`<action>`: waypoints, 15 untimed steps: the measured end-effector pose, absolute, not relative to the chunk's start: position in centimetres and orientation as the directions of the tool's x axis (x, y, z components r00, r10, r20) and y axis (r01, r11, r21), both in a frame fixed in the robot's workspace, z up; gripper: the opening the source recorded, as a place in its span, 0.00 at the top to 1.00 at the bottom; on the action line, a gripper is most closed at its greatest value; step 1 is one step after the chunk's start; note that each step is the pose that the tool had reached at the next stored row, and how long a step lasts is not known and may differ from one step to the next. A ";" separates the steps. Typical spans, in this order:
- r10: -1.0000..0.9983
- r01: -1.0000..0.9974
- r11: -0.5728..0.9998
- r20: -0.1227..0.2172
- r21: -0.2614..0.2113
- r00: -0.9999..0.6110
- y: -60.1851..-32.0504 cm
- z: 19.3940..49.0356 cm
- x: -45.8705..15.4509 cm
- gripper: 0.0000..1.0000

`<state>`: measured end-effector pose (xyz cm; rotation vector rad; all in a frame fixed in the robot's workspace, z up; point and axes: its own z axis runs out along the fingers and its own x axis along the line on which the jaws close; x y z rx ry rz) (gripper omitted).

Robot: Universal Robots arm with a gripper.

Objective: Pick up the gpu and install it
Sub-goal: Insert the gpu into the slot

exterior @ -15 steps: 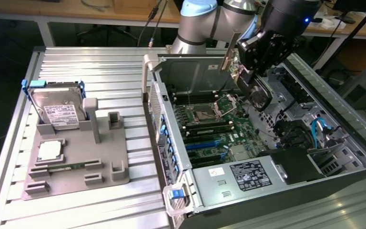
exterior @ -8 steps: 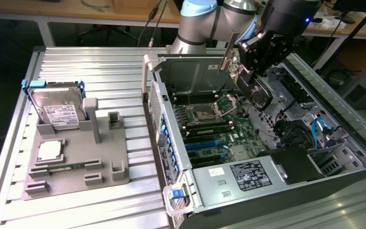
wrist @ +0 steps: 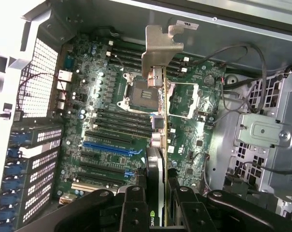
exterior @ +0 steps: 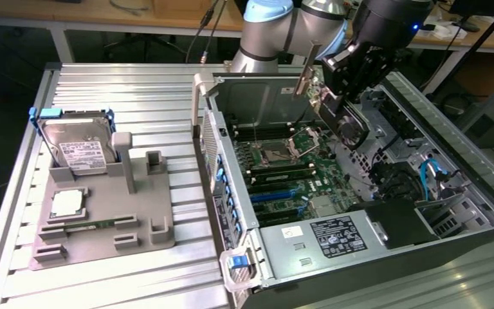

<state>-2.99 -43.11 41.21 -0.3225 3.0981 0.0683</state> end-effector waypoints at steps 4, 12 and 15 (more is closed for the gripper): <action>-0.223 -0.224 0.974 -0.030 0.041 -0.974 -43.1 41.2 -3.0 0.73; -0.258 -0.259 0.965 -0.030 0.041 -0.966 -43.1 41.2 -3.0 0.73; -0.271 -0.272 0.961 -0.030 0.041 -0.962 -43.1 41.2 -3.0 0.73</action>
